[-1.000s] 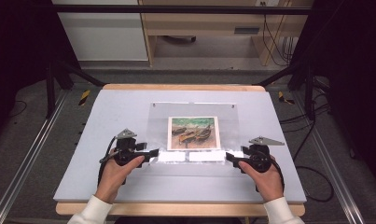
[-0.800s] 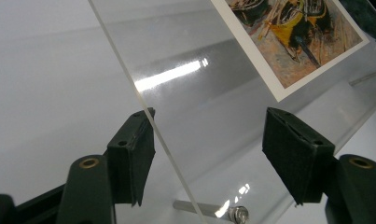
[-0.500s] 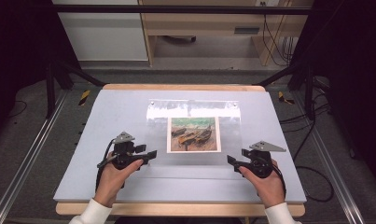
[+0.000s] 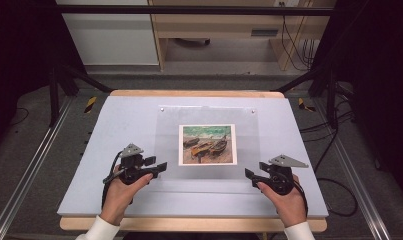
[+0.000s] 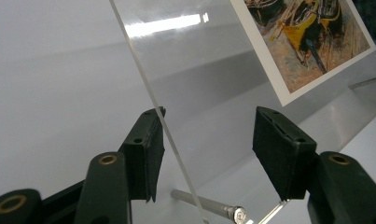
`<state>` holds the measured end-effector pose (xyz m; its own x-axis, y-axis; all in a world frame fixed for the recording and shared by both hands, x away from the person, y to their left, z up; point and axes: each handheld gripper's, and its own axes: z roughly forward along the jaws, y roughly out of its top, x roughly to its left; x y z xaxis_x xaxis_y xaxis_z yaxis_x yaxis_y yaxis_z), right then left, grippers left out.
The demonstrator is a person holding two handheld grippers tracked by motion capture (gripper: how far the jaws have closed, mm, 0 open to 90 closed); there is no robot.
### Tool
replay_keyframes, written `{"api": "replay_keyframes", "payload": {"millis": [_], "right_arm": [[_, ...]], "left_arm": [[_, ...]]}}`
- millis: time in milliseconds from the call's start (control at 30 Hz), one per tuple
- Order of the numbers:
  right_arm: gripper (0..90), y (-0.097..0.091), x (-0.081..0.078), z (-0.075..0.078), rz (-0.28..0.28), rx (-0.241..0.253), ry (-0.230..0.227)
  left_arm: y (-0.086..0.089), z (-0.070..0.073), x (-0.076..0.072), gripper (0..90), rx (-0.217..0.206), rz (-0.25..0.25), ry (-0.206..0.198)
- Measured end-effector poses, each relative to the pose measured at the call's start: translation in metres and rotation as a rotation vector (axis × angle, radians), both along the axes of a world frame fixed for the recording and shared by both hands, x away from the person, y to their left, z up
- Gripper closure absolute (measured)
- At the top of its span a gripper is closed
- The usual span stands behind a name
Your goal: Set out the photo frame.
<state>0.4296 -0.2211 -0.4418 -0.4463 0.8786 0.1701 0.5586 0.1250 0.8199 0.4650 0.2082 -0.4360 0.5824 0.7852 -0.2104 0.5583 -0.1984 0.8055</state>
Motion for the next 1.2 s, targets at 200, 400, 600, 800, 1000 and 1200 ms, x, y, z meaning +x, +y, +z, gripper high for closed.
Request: {"api": "replay_keyframes", "payload": {"millis": [200, 400, 600, 800, 1000, 1200], "right_arm": [[40.3, 0.000, -0.006, 0.000, -0.011, -0.010, -0.012], [43.4, 0.000, -0.012, 0.000, -0.016, -0.019, -0.023], [47.4, 0.000, -0.019, 0.000, -0.020, -0.037, -0.036], [51.7, 0.000, -0.025, 0.000, -0.031, -0.042, -0.039], [56.3, -0.003, -0.030, -0.001, -0.033, -0.036, -0.039], [59.5, -0.004, -0.034, -0.001, -0.034, -0.040, -0.038]], "left_arm": [[0.000, 0.000, -0.006, 45.4, 0.007, 0.008, -0.012], [0.000, 0.001, -0.012, 47.7, 0.009, 0.016, -0.021], [0.002, 0.000, -0.021, 52.0, 0.008, 0.027, -0.031], [0.001, 0.001, -0.028, 54.2, 0.030, 0.036, -0.039], [0.001, 0.000, -0.033, 56.8, 0.031, 0.044, -0.039], [0.001, 0.000, -0.039, 58.8, 0.046, 0.045, -0.050]]}}
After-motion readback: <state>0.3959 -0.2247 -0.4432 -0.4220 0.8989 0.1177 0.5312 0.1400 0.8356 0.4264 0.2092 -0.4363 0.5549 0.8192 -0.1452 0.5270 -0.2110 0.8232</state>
